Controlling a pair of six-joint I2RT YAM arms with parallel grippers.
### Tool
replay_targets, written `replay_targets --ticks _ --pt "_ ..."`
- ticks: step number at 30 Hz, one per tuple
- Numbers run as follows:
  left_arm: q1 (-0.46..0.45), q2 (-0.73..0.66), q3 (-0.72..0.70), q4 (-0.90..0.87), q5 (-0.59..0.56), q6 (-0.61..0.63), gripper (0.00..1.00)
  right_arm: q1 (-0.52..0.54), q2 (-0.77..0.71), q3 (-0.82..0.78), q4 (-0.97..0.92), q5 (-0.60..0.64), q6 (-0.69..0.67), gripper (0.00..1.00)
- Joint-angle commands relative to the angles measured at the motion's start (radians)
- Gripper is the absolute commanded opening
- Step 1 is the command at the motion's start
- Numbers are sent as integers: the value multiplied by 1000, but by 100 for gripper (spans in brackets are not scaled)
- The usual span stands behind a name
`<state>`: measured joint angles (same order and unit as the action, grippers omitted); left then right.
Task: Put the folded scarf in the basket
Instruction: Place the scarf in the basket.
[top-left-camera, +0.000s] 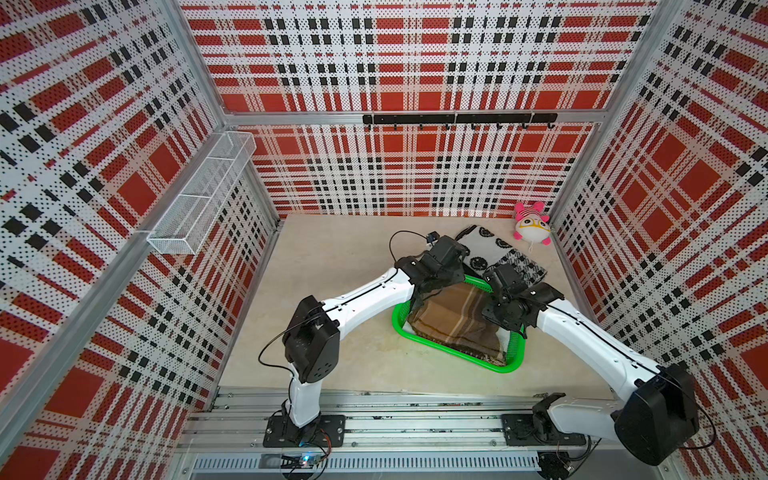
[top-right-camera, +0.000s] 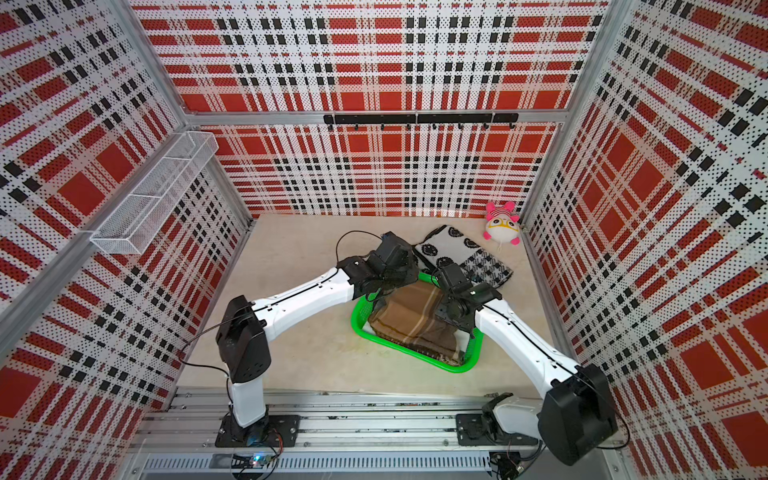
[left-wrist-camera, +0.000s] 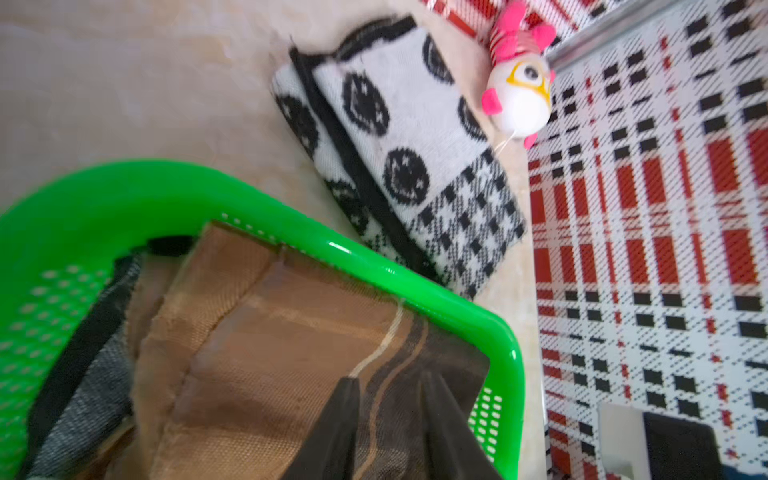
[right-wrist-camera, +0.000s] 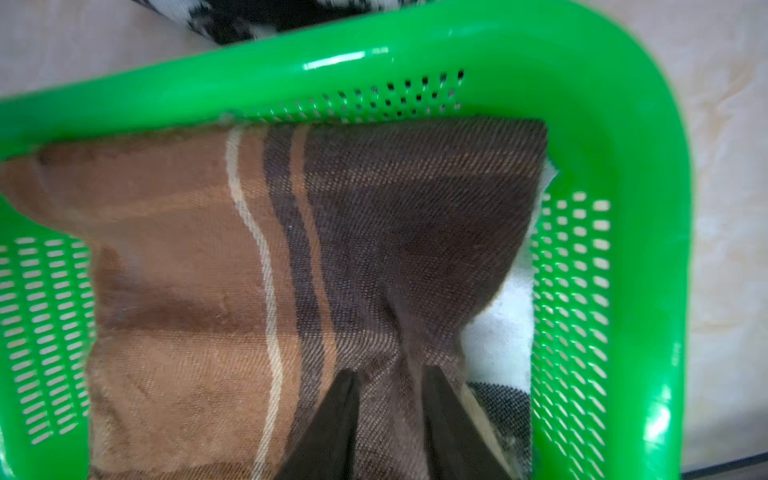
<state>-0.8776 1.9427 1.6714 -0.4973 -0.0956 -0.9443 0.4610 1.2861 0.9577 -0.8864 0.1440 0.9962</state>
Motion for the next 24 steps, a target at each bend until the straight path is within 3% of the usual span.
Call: replay_targets --ticks 1,7,16,24 --pt "9 51 -96 19 53 -8 29 3 32 -87 50 -43 42 31" --pt "36 69 -240 116 87 -15 28 -1 50 -161 98 -23 50 46" --pt "88 64 -317 138 49 -10 27 -2 -22 -88 29 34 37 64" --pt "123 -55 -327 180 61 -45 37 -53 -73 -30 14 32 -34 69"
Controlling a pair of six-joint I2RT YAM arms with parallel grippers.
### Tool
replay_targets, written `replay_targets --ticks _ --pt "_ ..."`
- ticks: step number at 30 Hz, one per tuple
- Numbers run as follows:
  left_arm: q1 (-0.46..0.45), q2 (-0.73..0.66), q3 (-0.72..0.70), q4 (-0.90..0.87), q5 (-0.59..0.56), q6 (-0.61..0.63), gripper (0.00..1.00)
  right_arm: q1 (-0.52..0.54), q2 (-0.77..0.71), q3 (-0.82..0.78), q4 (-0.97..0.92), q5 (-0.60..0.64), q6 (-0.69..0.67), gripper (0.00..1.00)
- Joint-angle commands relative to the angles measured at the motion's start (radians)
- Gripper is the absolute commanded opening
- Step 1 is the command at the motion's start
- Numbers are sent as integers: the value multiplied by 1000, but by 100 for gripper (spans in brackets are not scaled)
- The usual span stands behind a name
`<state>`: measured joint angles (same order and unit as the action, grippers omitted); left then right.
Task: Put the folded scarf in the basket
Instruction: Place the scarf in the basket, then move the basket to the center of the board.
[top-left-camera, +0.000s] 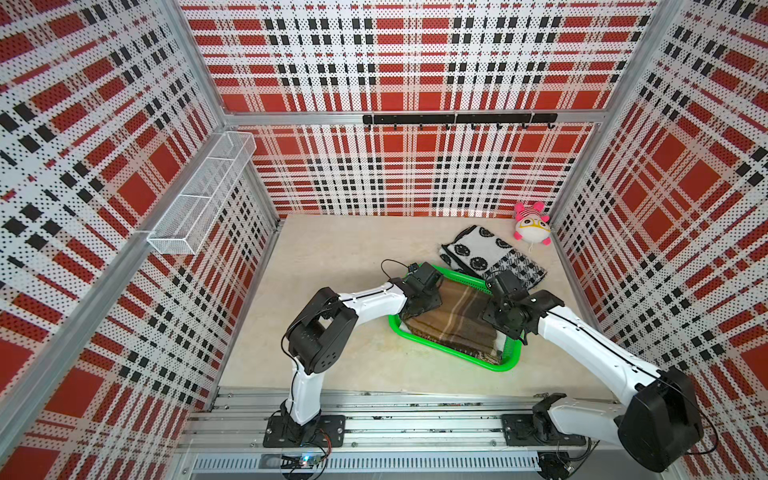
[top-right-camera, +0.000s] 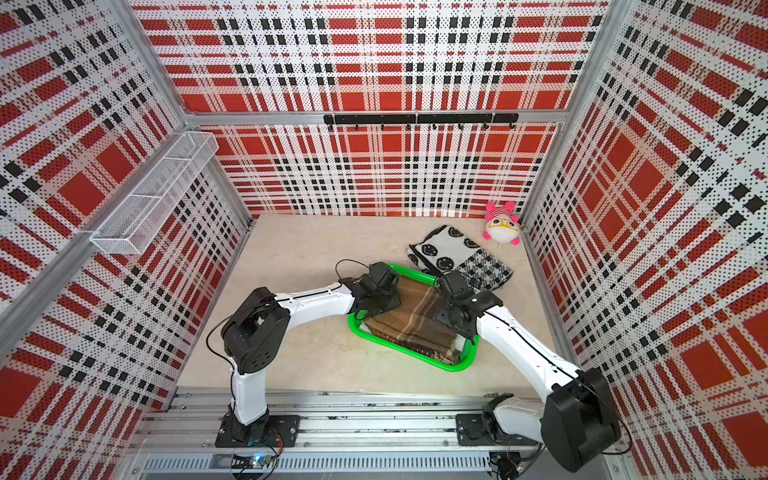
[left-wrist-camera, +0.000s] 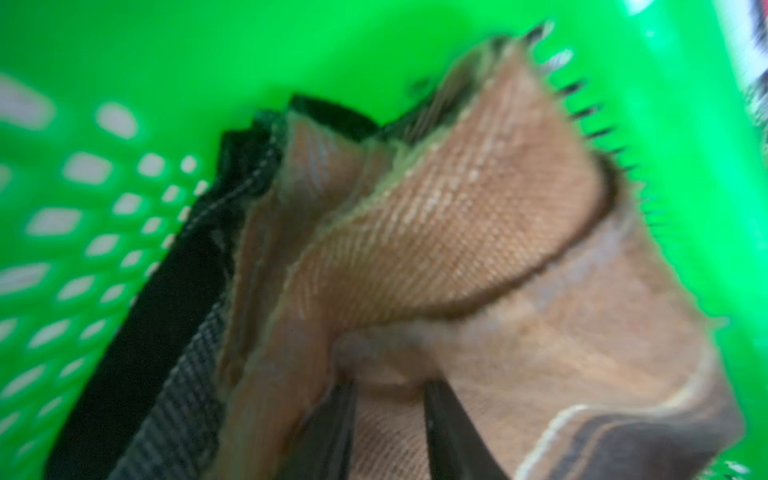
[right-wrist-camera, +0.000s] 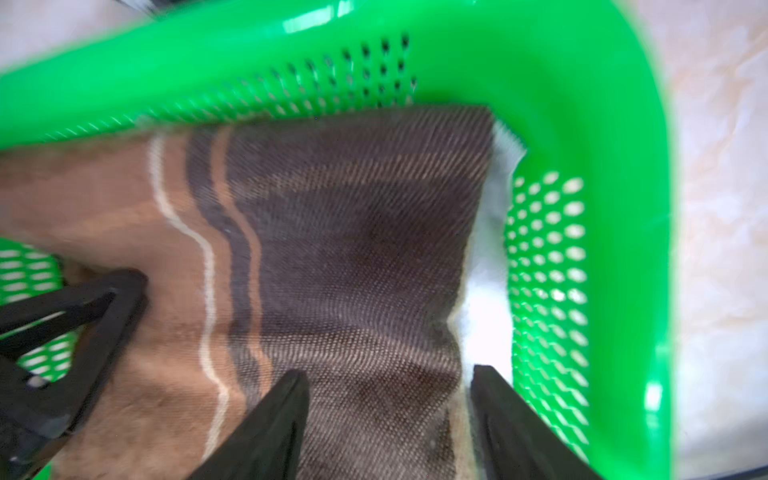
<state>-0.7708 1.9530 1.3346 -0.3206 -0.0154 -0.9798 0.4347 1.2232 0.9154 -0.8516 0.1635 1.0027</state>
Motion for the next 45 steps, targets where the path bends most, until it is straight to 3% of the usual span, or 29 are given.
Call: replay_targets --ticks 1,13,23,28,39,45 --pt "16 -76 19 2 -16 -13 37 -37 -7 15 -18 11 -49 70" --pt "134 -59 13 -33 -47 38 37 -77 9 70 -30 17 -89 69" --pt "306 -180 -158 -36 -88 97 36 -205 69 152 9 -25 -161 72" --pt "447 -251 -231 -43 -96 168 36 -255 212 272 81 -76 -165 72" --pt "778 -319 -267 -81 -104 328 36 -255 741 726 178 -189 -161 70" --pt "881 -336 -216 -114 -130 392 37 -251 966 958 116 -243 -194 70"
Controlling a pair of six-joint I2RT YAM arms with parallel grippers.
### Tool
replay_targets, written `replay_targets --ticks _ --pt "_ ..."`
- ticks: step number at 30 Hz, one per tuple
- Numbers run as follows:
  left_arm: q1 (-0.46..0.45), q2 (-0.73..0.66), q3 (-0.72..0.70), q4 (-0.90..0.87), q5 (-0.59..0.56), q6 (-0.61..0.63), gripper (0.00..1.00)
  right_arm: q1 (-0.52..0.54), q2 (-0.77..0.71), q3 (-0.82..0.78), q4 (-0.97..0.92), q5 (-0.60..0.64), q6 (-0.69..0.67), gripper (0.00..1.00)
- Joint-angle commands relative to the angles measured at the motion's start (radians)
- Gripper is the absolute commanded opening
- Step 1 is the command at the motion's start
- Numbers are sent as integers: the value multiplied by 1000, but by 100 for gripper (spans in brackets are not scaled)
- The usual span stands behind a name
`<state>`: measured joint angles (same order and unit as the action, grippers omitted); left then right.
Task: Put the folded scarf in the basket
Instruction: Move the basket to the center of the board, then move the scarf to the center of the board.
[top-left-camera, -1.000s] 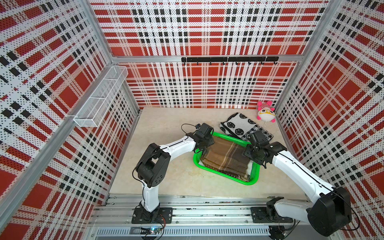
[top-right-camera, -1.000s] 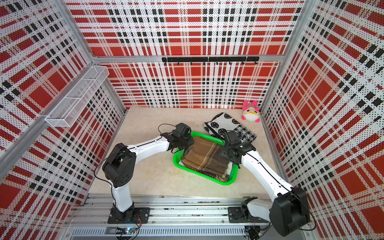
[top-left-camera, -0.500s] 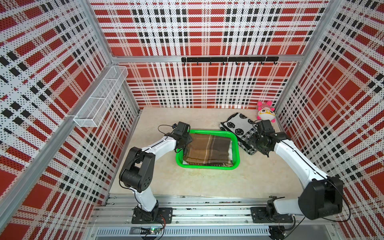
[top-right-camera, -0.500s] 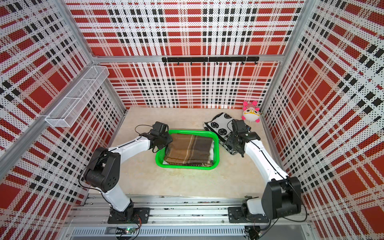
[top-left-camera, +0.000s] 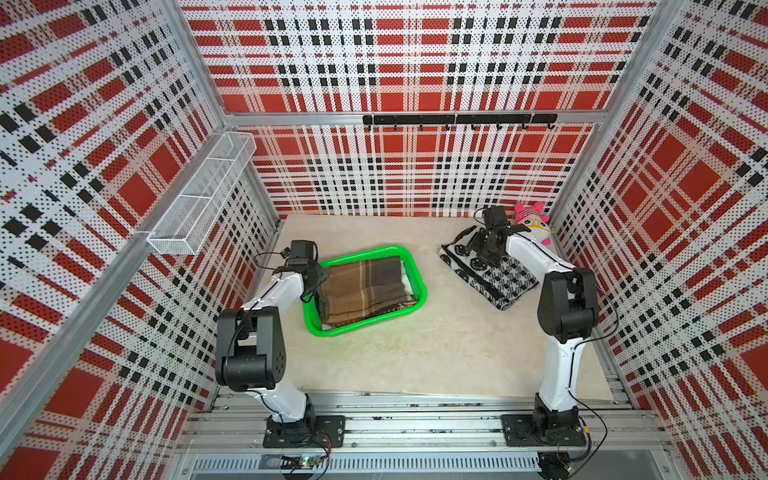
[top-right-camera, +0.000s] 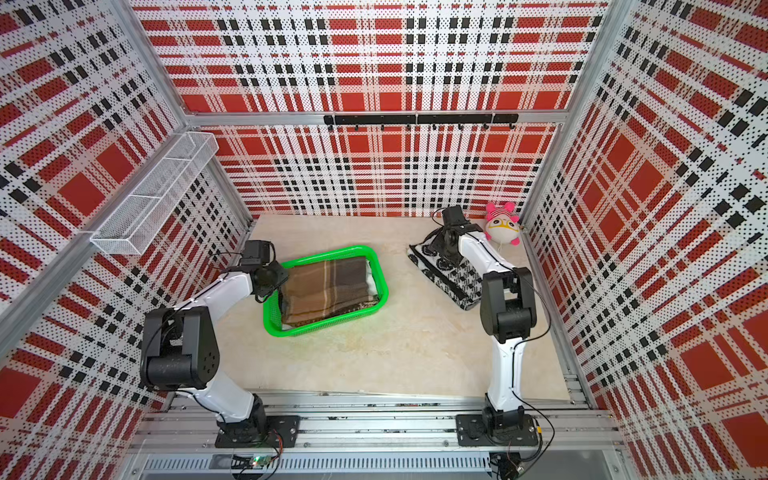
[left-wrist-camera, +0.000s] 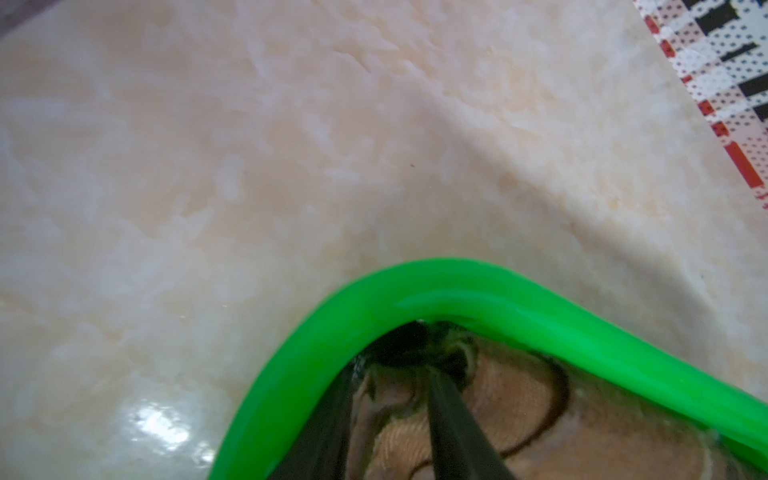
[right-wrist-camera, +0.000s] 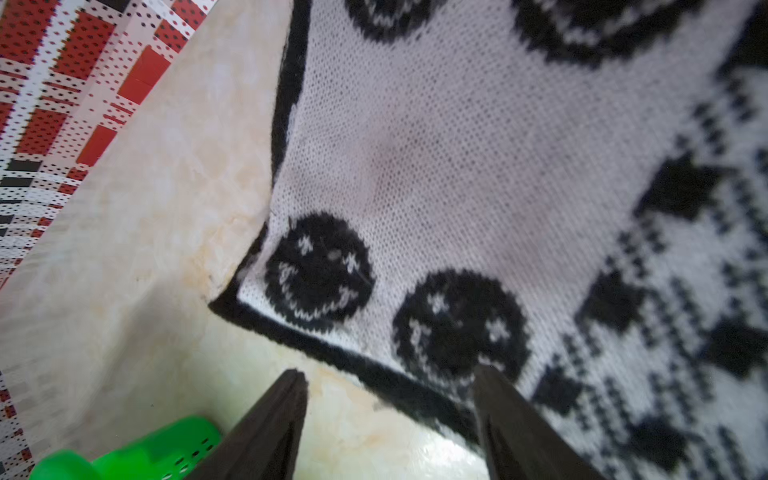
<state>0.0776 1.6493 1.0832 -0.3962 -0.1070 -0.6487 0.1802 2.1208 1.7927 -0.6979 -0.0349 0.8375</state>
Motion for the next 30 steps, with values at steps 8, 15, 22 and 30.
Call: replay_targets --ticks 8,15,22,30 --pt "-3 -105 113 -71 -39 17 43 78 218 151 -189 -120 -117 68" --pt "-366 -61 273 -97 -30 -93 43 143 -10 -256 -33 -123 -62 68" --pt "-630 70 427 -87 7 -157 43 262 -225 -551 15 -85 -49 68" --pt "-812 206 491 -66 28 -192 57 342 -466 -756 16 -62 -37 71"
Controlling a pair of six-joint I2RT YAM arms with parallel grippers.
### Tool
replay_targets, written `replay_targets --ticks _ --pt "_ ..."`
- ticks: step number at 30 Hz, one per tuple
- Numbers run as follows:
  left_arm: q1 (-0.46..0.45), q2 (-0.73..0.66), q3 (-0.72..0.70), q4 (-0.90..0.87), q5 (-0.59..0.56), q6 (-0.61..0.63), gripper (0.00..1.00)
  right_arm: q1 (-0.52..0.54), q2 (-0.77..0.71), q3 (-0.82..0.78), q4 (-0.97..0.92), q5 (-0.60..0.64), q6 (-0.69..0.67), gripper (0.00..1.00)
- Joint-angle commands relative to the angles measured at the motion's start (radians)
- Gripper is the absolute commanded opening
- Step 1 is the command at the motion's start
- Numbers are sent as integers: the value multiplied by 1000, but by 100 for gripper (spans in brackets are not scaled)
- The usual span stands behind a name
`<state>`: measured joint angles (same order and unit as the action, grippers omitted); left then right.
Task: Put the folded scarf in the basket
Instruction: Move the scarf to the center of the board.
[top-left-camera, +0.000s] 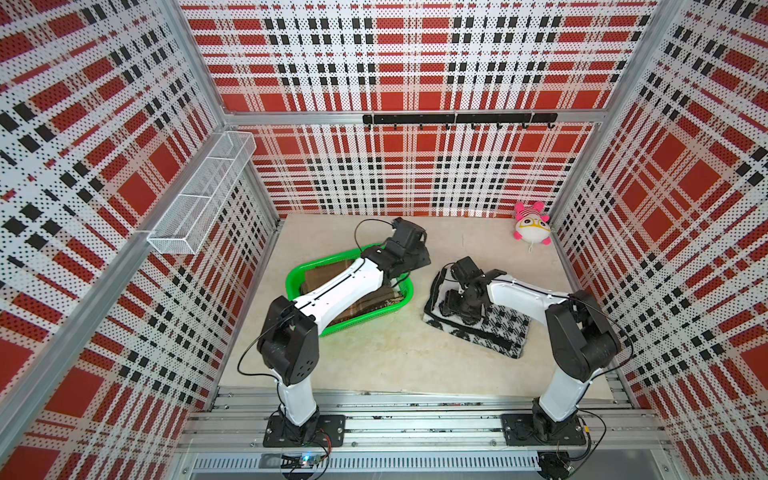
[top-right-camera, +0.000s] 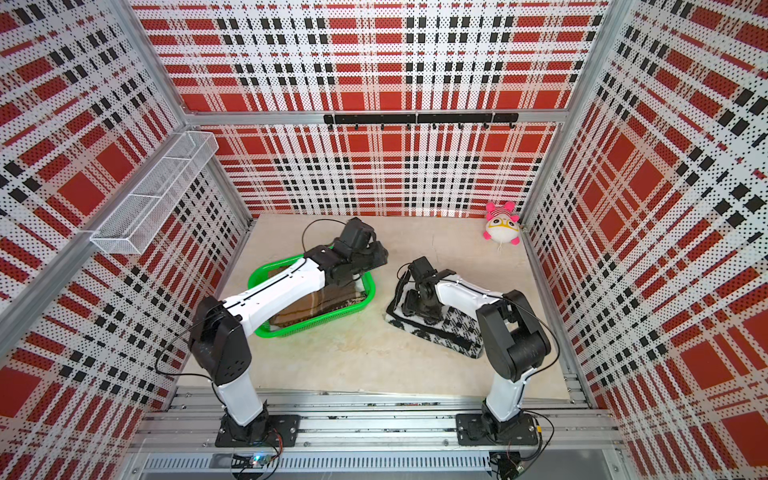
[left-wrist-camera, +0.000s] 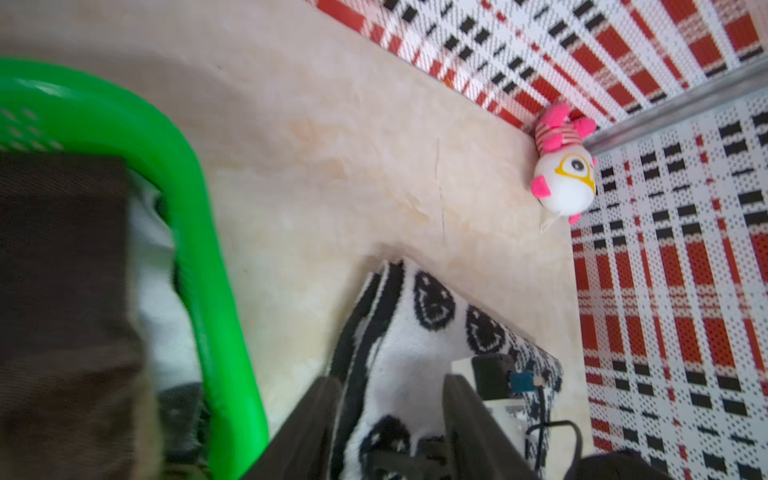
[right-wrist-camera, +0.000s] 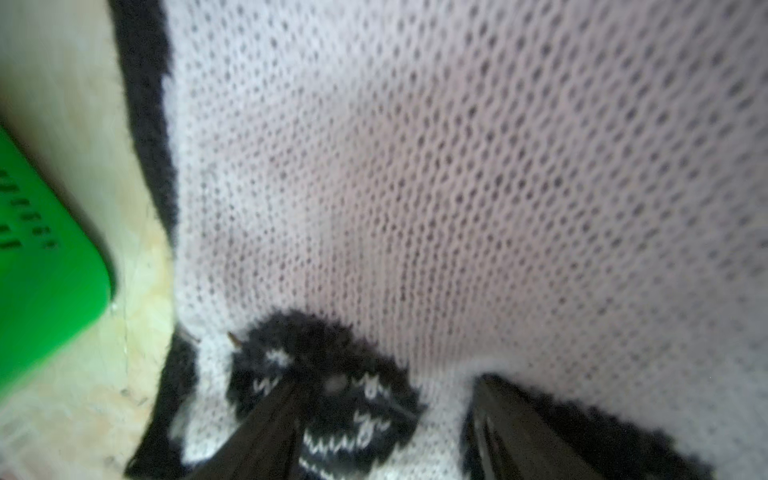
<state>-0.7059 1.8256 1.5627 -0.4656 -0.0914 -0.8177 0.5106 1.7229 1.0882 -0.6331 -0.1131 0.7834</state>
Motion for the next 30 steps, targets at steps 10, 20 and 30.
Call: replay_targets --ticks 10,20,30 --pt "-79 153 81 36 142 68 69 -12 -327 -47 -139 111 24 89" --pt "-115 248 78 -60 162 126 75 -352 -603 -140 -294 215 101 93" --pt "-113 306 62 -107 175 149 96 -452 -617 -104 -327 221 65 95"
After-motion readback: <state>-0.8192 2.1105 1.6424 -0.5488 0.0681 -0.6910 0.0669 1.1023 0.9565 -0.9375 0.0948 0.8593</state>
